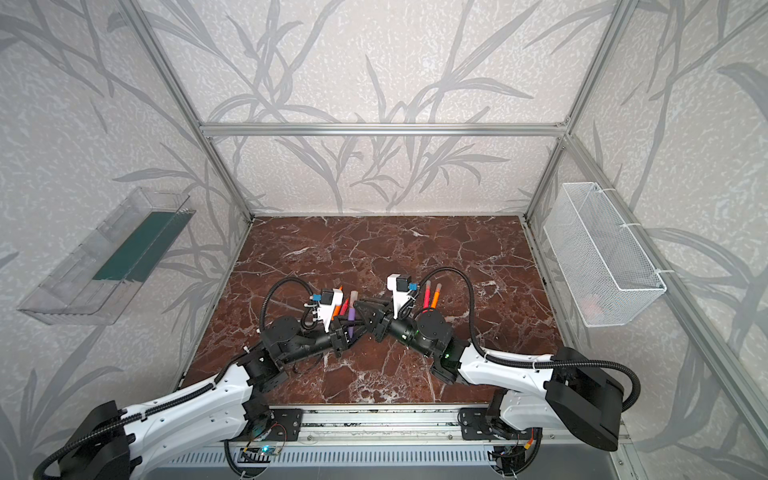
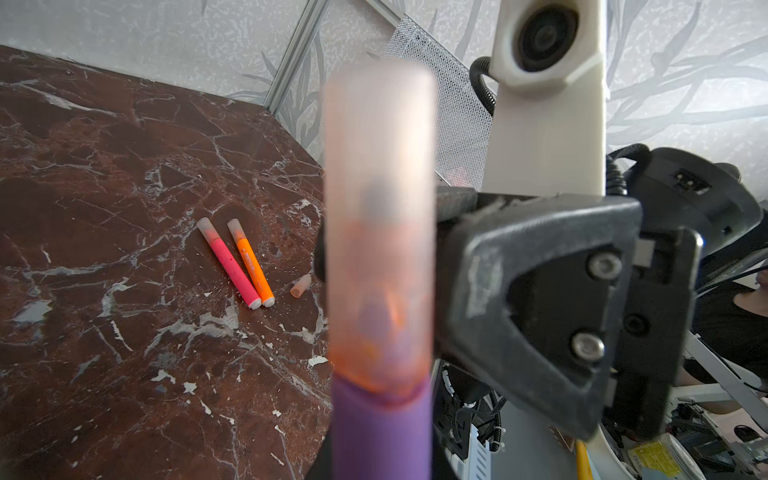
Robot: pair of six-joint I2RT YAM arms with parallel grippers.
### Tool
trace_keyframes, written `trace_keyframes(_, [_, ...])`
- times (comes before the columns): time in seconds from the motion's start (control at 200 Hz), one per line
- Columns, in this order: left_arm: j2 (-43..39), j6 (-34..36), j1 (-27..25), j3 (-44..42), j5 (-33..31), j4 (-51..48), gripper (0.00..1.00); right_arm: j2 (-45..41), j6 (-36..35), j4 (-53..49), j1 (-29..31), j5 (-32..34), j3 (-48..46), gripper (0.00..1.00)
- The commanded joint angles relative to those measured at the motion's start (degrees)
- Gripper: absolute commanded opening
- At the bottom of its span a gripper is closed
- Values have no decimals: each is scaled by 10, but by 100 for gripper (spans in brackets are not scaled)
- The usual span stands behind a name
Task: Insert the pens into the pen caps
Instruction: 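Push the cap down onto the purple highlighter tip with the right gripper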
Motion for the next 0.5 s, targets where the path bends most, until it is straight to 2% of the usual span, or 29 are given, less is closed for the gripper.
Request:
trace_keyframes(0.0, [-11, 8, -1, 0, -4, 25, 0, -33, -36, -25, -1, -18, 30, 37])
trace_keyframes(0.125, [-10, 17, -1, 3, -8, 13, 0, -60, -52, -79, -1, -33, 61, 42])
trace_keyframes(0.255, [-11, 25, -1, 8, -9, 0, 0, -72, -47, -193, 0, 27, 99, 44])
trace_keyframes(0.39, [-15, 27, -1, 8, -10, -5, 0, -56, -32, -164, -1, 80, 88, 46])
trace_keyframes(0.495, [-16, 29, -1, 9, -10, -9, 0, -43, -32, -170, -1, 93, 96, 49])
